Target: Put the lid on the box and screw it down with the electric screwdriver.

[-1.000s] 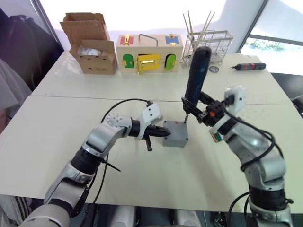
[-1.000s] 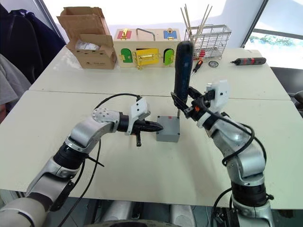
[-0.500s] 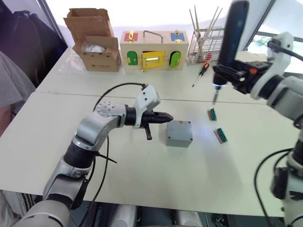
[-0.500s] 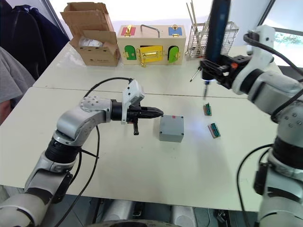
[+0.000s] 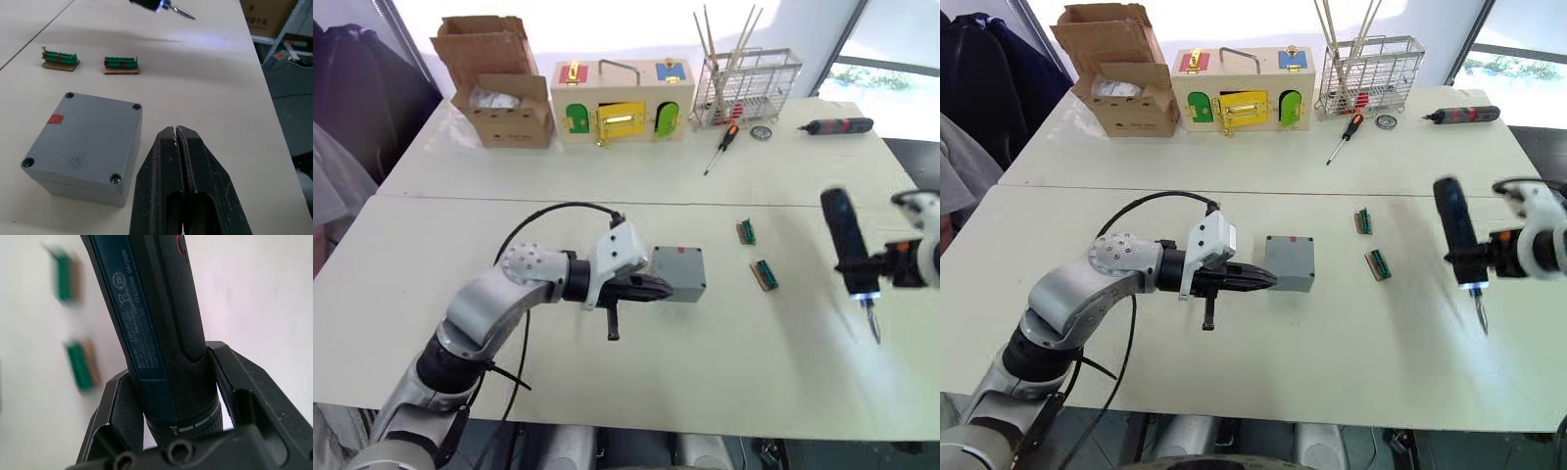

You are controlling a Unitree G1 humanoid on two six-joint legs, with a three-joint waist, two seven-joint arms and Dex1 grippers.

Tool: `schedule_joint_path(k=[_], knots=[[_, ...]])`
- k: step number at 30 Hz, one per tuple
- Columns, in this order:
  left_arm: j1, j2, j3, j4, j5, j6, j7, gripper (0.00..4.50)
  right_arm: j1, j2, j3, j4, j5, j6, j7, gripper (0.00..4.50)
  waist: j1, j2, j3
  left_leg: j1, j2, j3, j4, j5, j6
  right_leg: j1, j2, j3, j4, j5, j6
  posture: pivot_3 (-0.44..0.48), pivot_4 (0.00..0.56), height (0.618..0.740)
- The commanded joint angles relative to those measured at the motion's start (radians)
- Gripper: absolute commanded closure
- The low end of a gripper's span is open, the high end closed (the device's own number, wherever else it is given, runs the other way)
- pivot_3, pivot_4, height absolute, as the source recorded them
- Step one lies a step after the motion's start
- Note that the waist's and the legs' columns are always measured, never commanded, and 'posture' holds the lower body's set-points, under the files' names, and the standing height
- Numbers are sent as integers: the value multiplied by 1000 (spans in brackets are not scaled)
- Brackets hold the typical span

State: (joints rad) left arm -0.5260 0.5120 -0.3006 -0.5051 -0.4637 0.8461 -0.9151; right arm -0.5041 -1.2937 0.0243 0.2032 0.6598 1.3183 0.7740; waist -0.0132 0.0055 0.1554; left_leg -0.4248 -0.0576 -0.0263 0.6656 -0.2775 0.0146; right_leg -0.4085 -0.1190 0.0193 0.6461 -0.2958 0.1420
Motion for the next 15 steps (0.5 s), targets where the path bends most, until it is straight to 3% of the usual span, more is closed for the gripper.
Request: schedule_joint_path(k=[1,9,11,15], knots=[[23,12,-8,-66,-23,6,12,4500,-24,2,1,18,-12,33,58,2624,-1,0,0,0,0,0,0,1,-2,0,0,0,0,0,0,0,150,739],[60,30,-25,-62,-4,-18,32,4500,-86,60,83,68,-76,86,82,2624,9,0,1,0,0,0,1,2,-3,1,0,0,0,0,0,0,150,739],[62,32,-23,-51,-2,-23,38,4500,-92,68,99,79,-107,64,78,1653,13,0,1,0,0,-1,1,2,-4,1,0,0,0,0,0,0,150,739],[44,75,5,25,39,-71,30,4500,-107,79,110,75,-143,49,80,358,20,0,1,0,0,0,2,3,-5,1,0,0,0,0,0,0,150,739]])
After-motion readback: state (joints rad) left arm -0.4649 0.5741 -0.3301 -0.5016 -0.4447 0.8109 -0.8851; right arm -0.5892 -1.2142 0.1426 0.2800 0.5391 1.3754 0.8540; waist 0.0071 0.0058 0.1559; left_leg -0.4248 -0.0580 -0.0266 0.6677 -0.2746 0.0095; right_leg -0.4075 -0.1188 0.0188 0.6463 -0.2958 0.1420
